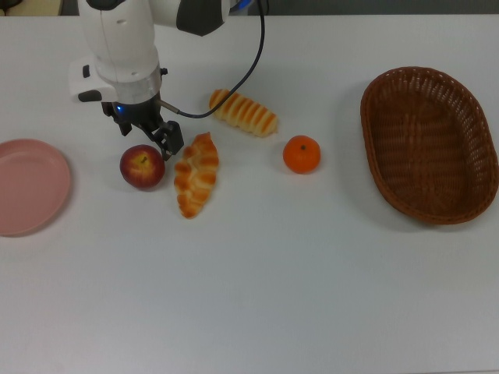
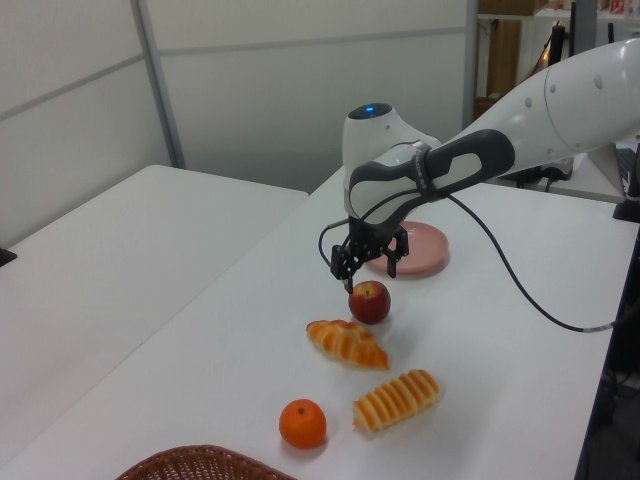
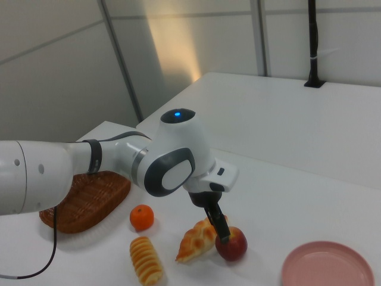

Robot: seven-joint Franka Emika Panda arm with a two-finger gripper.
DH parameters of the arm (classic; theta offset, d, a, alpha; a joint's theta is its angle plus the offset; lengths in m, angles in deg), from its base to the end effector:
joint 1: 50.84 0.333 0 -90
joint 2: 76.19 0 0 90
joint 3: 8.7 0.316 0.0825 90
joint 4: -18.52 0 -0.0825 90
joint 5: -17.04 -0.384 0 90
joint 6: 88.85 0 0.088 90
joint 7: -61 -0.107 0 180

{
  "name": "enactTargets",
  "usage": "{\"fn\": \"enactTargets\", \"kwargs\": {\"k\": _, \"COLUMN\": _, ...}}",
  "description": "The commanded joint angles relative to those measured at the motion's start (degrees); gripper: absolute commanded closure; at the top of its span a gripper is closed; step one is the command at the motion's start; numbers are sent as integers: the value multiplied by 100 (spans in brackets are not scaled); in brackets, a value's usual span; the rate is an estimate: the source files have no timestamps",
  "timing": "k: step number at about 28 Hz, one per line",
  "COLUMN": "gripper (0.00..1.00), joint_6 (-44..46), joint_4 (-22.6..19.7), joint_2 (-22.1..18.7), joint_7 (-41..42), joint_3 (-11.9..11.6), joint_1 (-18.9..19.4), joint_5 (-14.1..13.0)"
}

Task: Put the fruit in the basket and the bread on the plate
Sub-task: 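Lower the open gripper onto the red apple and close it, then lift the apple, carry it over the wicker basket and release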

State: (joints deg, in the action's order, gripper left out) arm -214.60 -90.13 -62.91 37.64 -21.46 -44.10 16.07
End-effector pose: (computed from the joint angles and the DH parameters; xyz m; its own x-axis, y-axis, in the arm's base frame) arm 0.6143 -0.0576 0.3909 0.8677 -0.4904 0.0809 -0.4923 -0.8704 0.0046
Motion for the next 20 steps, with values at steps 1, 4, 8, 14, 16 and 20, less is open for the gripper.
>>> {"fn": "enactTargets", "kwargs": {"k": 1, "gripper": 0, "joint_6": -283, "joint_4": -219, "joint_2": 60, "joint_7": 25, "joint_3": -7, "joint_1": 12, "joint_5": 53}}
{"fn": "enactTargets", "kwargs": {"k": 4, "gripper": 0, "joint_6": -450, "joint_4": -183, "joint_2": 253, "joint_7": 25, "joint_3": -7, "joint_1": -59, "joint_5": 53}}
{"fn": "enactTargets", "kwargs": {"k": 8, "gripper": 0, "joint_6": -652, "joint_4": -166, "joint_2": 403, "joint_7": 16, "joint_3": -7, "joint_1": -102, "joint_5": 53}}
{"fn": "enactTargets", "kwargs": {"k": 14, "gripper": 0, "joint_6": -714, "joint_4": 27, "joint_2": 605, "joint_7": -10, "joint_3": -7, "joint_1": -120, "joint_5": 53}}
{"fn": "enactTargets", "kwargs": {"k": 16, "gripper": 0, "joint_6": -723, "joint_4": 45, "joint_2": 649, "joint_7": -1, "joint_3": -7, "joint_1": -120, "joint_5": 62}}
{"fn": "enactTargets", "kwargs": {"k": 20, "gripper": 8, "joint_6": -749, "joint_4": 98, "joint_2": 754, "joint_7": 25, "joint_3": -7, "joint_1": -129, "joint_5": 132}}
